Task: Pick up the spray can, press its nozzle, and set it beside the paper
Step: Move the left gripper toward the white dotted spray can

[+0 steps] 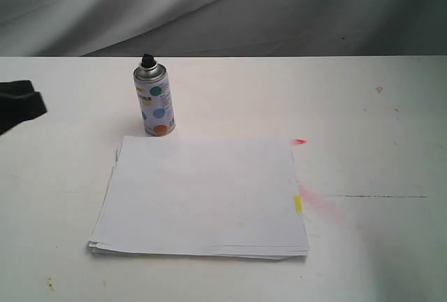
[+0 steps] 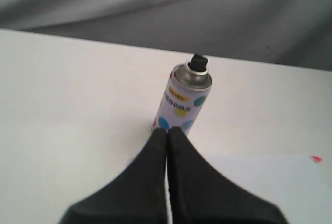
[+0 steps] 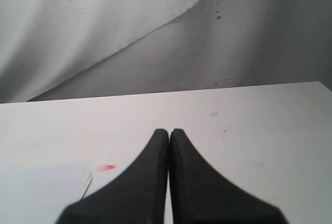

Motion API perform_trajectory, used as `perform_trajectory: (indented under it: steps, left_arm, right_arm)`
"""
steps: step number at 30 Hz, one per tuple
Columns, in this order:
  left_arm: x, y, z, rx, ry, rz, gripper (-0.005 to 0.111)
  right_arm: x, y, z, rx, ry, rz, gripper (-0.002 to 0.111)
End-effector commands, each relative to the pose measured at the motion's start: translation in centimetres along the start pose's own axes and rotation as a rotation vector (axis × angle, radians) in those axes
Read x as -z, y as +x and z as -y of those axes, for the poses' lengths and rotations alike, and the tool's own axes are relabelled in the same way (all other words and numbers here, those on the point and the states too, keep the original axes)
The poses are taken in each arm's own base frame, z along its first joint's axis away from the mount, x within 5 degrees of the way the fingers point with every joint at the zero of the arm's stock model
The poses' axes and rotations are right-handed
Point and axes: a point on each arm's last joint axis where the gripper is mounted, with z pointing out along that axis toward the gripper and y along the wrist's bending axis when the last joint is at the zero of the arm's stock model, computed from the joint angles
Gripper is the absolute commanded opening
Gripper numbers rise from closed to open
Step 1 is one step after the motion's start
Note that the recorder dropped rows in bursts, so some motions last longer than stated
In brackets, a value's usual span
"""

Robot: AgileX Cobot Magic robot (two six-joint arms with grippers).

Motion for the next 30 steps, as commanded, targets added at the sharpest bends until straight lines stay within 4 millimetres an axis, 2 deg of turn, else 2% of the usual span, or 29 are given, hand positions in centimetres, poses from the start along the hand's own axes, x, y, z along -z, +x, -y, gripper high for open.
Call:
perform_trajectory:
  steps: [1, 5, 10, 19, 24, 27, 30]
  left_arm:
    - [-3.5, -0.1, 1.6, 0.019, 0.025, -0.045, 0.001]
    - [-5.4, 0.1, 3.0, 0.0, 0.053, -0.045, 0.001]
    - [-7.8, 1.5, 4.2, -0.018, 0.073, 0.01, 0.001]
    - [-12.8, 5.7, 3.0, -0.07, 0.002, 0.016, 0.001]
    - [-14.1, 7.5, 3.0, -0.161, 0.041, -0.004, 0.001]
    - [-14.3, 7.9, 2.9, -0.152, 0.04, -0.022, 0.002]
    - [-14.4, 8.1, 2.9, -0.151, 0.038, -0.026, 0.009]
  right_arm:
    - [0.0, 0.0, 0.1, 0.013, 0.007, 0.007, 0.0]
    - [0.0, 0.0, 0.1, 0.013, 0.007, 0.007, 0.0]
    - [0.0, 0.0, 0.1, 0.013, 0.007, 0.007, 0.0]
    - [0.0, 0.0, 0.1, 0.013, 0.007, 0.007, 0.0]
    - [0.0, 0.0, 0.1, 0.013, 0.007, 0.007, 0.0]
    - [0.0, 0.0, 0.1, 0.013, 0.007, 0.007, 0.0]
    - [0.0, 0.0, 0.1, 0.013, 0.007, 0.007, 0.0]
